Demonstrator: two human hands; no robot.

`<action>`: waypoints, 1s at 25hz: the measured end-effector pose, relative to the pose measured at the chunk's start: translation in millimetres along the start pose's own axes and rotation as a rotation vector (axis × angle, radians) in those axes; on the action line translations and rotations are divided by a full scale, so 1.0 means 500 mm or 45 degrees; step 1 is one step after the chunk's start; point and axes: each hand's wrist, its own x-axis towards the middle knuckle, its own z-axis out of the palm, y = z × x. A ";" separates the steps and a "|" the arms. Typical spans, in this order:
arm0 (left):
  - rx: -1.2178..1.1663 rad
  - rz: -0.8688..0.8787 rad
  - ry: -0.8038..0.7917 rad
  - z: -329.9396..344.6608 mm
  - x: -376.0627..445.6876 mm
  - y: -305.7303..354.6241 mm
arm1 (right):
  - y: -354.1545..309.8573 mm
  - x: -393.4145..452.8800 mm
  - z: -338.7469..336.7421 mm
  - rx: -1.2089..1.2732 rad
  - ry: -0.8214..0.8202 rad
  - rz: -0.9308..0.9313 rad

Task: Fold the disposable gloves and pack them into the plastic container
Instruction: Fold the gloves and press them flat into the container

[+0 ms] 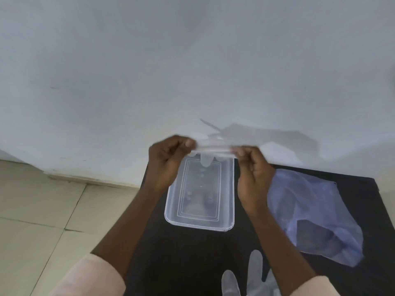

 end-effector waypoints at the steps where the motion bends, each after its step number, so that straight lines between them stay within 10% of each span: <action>1: 0.090 -0.061 -0.022 -0.005 -0.023 -0.042 | 0.039 -0.028 0.001 -0.054 -0.069 0.029; 11: 0.618 -0.109 -0.289 -0.034 -0.118 -0.173 | 0.183 -0.138 -0.016 -0.471 -0.524 0.030; 25: 0.269 -0.147 0.116 0.024 0.157 0.018 | 0.017 0.152 0.059 -0.120 -0.110 0.111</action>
